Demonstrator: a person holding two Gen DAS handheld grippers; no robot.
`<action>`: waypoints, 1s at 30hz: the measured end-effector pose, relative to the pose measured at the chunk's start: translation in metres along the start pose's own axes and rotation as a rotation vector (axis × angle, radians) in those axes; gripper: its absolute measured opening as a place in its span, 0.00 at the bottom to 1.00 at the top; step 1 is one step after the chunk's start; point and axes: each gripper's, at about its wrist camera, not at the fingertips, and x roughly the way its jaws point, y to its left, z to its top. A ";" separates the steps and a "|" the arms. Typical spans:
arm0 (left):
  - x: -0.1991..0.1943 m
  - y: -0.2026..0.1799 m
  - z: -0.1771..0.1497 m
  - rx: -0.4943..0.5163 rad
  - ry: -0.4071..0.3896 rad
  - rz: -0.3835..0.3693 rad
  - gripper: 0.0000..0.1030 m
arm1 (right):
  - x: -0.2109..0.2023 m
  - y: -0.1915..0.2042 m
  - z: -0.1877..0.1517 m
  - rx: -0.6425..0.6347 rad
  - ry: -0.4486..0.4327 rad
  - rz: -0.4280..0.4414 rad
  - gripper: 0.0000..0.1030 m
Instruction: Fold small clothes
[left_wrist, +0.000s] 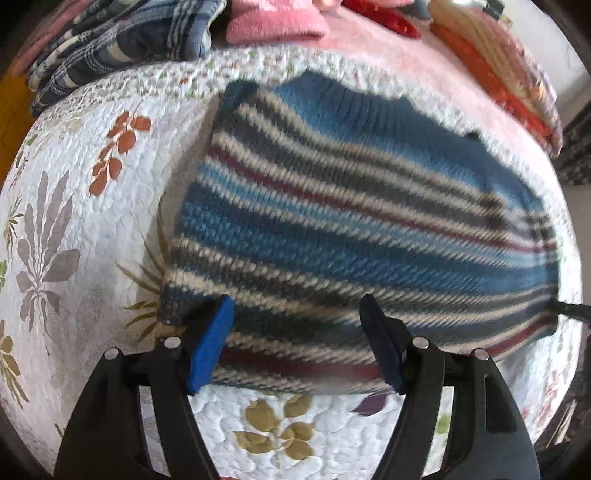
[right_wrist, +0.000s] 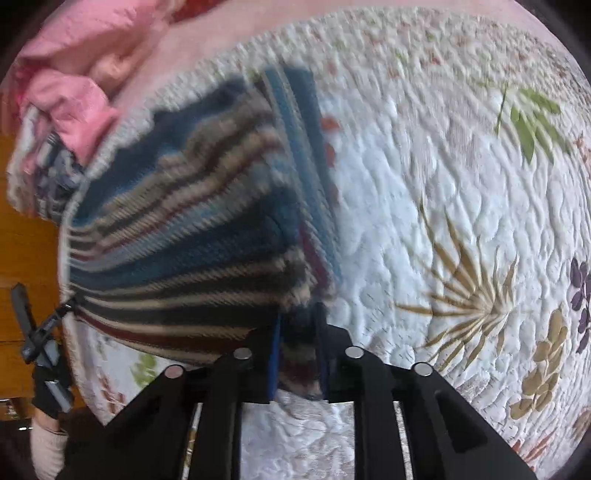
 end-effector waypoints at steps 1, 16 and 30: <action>-0.005 -0.004 0.004 0.008 -0.025 -0.017 0.68 | -0.007 0.001 0.002 -0.002 -0.028 0.013 0.27; 0.023 -0.014 0.012 -0.022 -0.028 -0.074 0.71 | 0.024 -0.019 0.028 0.055 -0.023 0.126 0.61; 0.027 -0.009 0.014 -0.027 -0.023 -0.100 0.73 | 0.034 -0.017 0.033 0.045 -0.028 0.197 0.28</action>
